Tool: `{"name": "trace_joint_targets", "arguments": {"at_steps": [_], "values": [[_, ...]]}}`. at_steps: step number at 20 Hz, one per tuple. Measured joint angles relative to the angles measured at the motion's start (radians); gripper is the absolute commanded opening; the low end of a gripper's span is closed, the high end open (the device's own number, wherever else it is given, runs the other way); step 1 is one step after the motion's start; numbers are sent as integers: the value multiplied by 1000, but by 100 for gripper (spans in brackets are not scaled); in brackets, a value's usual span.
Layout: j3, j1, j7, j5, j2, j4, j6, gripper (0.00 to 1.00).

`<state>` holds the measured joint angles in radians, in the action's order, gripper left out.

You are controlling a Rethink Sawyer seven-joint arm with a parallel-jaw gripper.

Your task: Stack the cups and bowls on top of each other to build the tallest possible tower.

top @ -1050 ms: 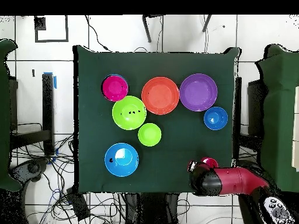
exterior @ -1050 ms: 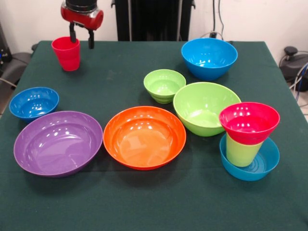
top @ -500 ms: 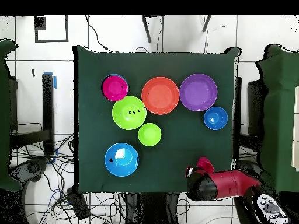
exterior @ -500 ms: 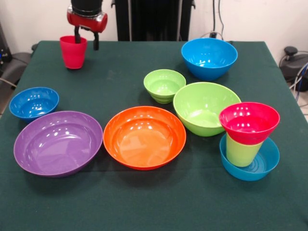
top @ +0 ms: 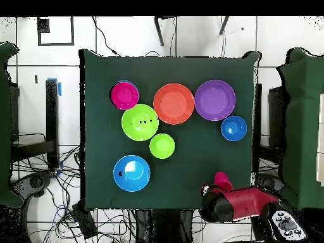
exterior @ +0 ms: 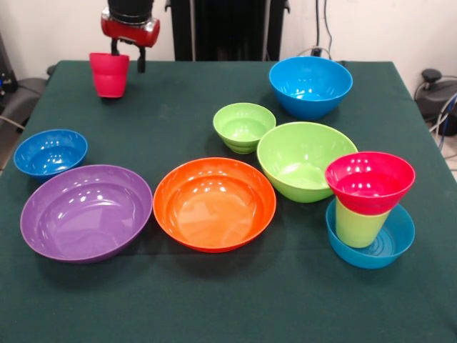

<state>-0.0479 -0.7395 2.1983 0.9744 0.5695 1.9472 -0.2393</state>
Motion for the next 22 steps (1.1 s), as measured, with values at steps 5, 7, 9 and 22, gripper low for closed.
{"name": "trace_joint_targets", "arguments": {"at_steps": [5, 7, 9, 22], "values": [[16, 4, 0, 5, 0, -5, 15, 0], [31, 12, 0, 5, 0, -9, 23, 0], [45, 21, 0, 5, 0, -13, 29, 0], [-55, -85, -3, -174, 60, -23, -126, 0]]}}
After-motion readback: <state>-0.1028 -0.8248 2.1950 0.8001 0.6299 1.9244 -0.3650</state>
